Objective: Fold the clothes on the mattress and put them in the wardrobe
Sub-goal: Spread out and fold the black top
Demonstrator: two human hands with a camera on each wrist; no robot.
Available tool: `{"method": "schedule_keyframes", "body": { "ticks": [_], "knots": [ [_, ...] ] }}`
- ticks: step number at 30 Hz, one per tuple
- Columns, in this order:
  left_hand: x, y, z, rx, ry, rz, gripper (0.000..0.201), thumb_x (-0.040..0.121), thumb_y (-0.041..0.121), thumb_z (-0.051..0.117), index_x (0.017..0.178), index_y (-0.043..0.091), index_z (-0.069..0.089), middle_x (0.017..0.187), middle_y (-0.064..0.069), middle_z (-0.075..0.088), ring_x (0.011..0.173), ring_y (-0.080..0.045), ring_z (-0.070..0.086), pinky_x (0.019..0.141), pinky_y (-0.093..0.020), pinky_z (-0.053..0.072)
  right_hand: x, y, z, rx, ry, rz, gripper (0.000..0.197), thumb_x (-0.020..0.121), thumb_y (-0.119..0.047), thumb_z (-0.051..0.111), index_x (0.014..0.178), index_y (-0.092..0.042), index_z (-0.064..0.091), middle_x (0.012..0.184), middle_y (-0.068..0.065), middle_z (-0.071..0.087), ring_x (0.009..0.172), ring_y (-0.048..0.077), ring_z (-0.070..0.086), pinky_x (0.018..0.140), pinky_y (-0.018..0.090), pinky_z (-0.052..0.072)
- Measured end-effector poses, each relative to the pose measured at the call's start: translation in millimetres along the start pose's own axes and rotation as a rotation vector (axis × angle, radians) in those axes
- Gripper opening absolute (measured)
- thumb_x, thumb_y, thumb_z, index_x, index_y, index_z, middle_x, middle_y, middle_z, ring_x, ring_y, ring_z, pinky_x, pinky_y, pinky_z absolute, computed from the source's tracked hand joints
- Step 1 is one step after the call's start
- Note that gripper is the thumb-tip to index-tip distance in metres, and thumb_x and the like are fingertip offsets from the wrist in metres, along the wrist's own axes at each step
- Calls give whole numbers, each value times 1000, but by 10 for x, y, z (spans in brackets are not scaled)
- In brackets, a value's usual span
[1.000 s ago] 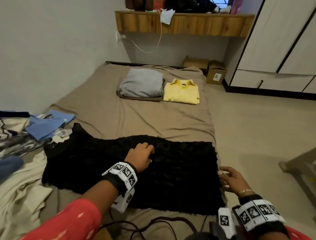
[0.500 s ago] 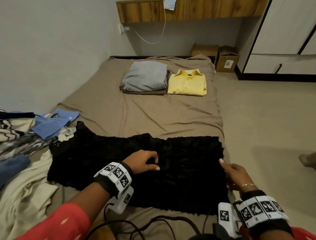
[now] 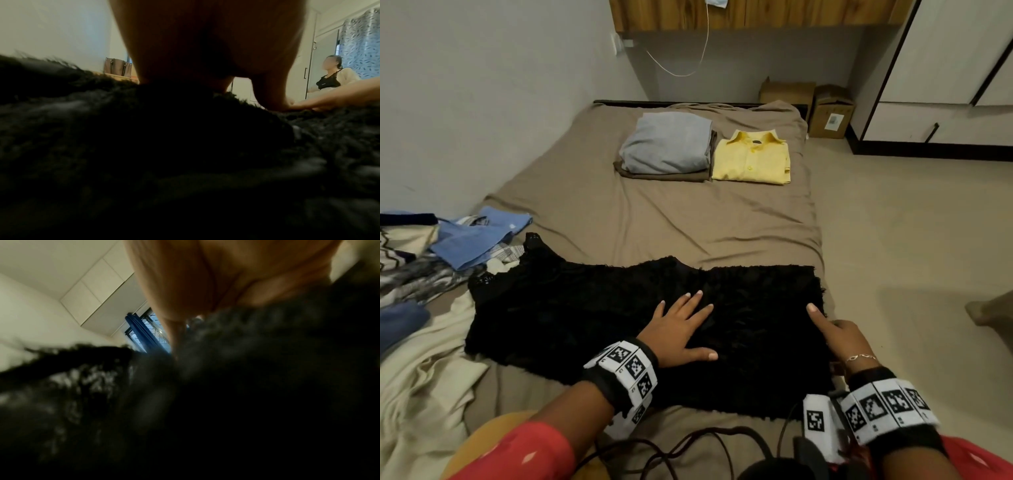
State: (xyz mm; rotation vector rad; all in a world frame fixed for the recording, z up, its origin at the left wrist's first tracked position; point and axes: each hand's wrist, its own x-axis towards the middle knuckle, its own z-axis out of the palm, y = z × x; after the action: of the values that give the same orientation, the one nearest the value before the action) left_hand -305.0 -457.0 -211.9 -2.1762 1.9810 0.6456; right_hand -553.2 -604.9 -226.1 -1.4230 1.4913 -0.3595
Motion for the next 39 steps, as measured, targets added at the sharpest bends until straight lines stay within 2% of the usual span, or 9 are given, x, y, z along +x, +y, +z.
{"method": "schedule_keyframes", "body": {
  "ticks": [4, 9, 16, 21, 25, 29, 32, 36, 39],
  "knots": [
    [-4, 76, -7, 35, -50, -40, 103, 73, 76, 45, 149, 26, -3, 156, 1, -17, 144, -17, -15, 114, -52, -3, -84, -66, 18, 345, -193, 42, 37, 82, -48, 60, 85, -12, 62, 70, 3, 63, 66, 19, 58, 56, 27, 43],
    [3, 164, -36, -25, 32, -37, 113, 71, 64, 63, 147, 31, -14, 154, 3, -24, 144, -18, -15, 113, -56, 2, -113, -66, 136, 300, -161, -116, 72, 77, -22, 73, 138, -10, 36, 134, 11, 50, 119, 28, 51, 104, 46, 39],
    [23, 322, -18, 13, -37, -18, 110, 74, 64, 60, 146, 32, -16, 153, 2, -28, 143, -20, -17, 111, -59, 1, -159, -140, 68, 398, -100, -196, 68, 84, 21, 40, 141, -14, 32, 137, 11, 45, 124, 29, 44, 100, 37, 39],
    [128, 628, -16, -6, -15, 75, 101, 79, 64, 54, 148, 28, -11, 155, 1, -22, 144, -19, -15, 111, -60, 1, -236, -169, -380, 426, -79, -236, 68, 82, 25, 37, 134, -19, 40, 107, 2, 57, 91, 15, 56, 74, 21, 52],
    [167, 731, 16, -25, -82, 107, 95, 82, 62, 53, 149, 26, -4, 157, 0, -15, 144, -19, -14, 110, -62, -2, -267, -104, -415, 287, -70, -170, 66, 81, 26, 38, 137, -8, 38, 130, 18, 50, 108, 25, 49, 90, 32, 38],
    [20, 472, -221, -546, 160, 122, 65, 89, 42, 55, 145, 23, 28, 155, -1, 20, 142, -14, 19, 115, -37, 19, -328, -403, -387, 200, -9, -265, 68, 80, 24, 40, 139, -10, 37, 137, 14, 45, 117, 20, 45, 103, 32, 34],
    [-146, 179, -375, -1068, 324, 7, 30, 97, 29, 43, 125, 19, 49, 128, -7, 55, 115, -15, 54, 90, -33, 48, -578, -891, -185, -33, 55, -483, 70, 78, 19, 42, 140, -15, 38, 138, 12, 45, 127, 21, 42, 106, 26, 29],
    [-325, -182, -433, -1545, 344, -178, 45, 98, 44, 20, 120, 17, 48, 106, -7, 62, 90, -18, 61, 54, -28, 56, -1059, -1465, 636, -475, -2, -631, 64, 84, 0, 42, 142, -25, 32, 132, 17, 52, 120, 32, 50, 98, 30, 37],
    [-429, -394, -288, -1670, 351, -260, 54, 94, 56, 17, 110, 23, 56, 100, -4, 65, 78, -13, 64, 48, -21, 50, -1159, -1561, 1361, -620, -237, -624, 63, 90, -14, 47, 146, -21, 20, 134, 22, 48, 120, 35, 48, 100, 36, 39]
  ]
}}
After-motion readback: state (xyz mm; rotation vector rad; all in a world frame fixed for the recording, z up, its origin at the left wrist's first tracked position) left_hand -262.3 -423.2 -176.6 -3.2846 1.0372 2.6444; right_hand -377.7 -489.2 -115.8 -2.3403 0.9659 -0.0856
